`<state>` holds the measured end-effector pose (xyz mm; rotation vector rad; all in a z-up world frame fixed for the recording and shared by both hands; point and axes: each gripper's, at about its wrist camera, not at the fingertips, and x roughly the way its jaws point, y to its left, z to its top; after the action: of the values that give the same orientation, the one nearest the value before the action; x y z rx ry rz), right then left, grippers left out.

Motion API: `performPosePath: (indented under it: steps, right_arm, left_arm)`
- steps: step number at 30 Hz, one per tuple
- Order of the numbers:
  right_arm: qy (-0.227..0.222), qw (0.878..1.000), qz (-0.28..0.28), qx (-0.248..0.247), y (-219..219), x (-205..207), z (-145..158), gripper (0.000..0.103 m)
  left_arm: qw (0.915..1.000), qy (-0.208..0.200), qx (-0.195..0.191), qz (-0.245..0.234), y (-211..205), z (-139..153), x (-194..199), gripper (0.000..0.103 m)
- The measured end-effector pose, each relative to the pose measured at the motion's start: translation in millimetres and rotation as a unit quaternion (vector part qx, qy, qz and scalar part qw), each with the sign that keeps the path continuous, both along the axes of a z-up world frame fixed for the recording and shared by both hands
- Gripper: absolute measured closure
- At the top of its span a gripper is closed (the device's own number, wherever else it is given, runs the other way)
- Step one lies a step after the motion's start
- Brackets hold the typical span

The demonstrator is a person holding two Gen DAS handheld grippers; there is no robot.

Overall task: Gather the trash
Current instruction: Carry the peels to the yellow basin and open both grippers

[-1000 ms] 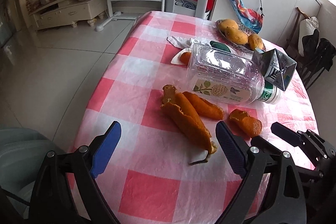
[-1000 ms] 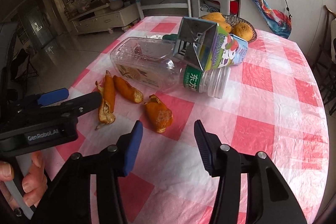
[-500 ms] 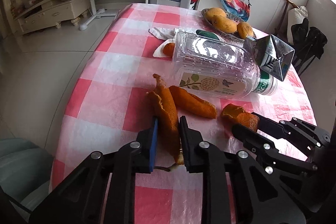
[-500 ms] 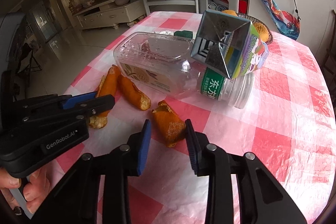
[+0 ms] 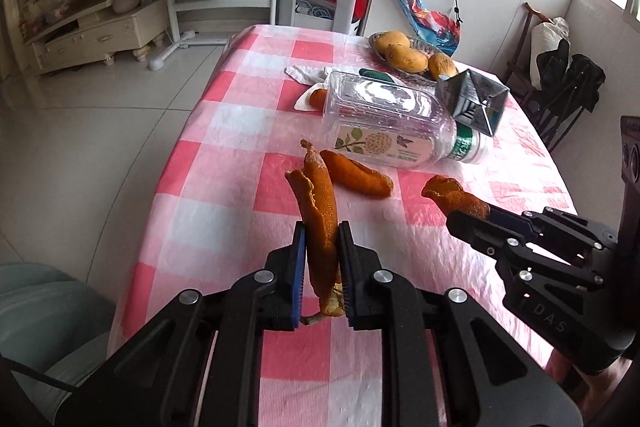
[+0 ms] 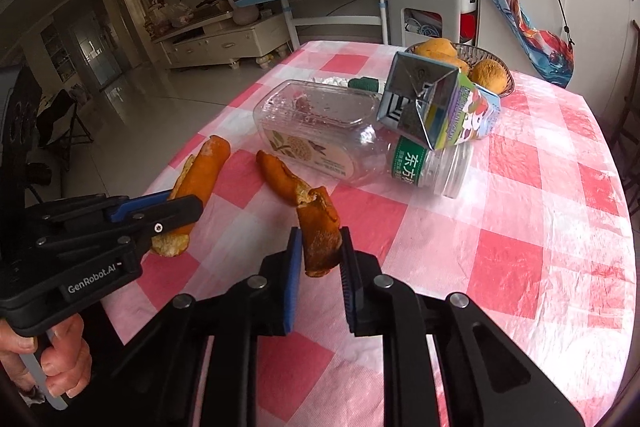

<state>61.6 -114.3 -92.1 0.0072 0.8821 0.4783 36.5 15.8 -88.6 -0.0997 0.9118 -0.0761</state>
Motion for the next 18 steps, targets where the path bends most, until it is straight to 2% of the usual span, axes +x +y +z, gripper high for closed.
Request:
performPosePath:
  steps: [5, 9, 18]
  right_arm:
    - [-0.005, 1.000, 0.000, 0.013, -3.3, -21.8, 11.4, 0.084]
    - [0.007, 0.999, -0.004, 0.033, -8.2, -46.3, 11.4, 0.084]
    - [0.044, 0.998, -0.001, 0.037, -9.3, -109.2, 2.0, 0.084]
  left_arm:
    - [0.9999, -0.009, 0.003, -0.003, 1.3, 6.2, -26.3, 0.088]
    - [0.9998, -0.014, 0.007, -0.014, -1.1, 8.9, -50.2, 0.088]
    - [0.9990, -0.015, 0.013, -0.041, -10.1, 8.8, -91.6, 0.088]
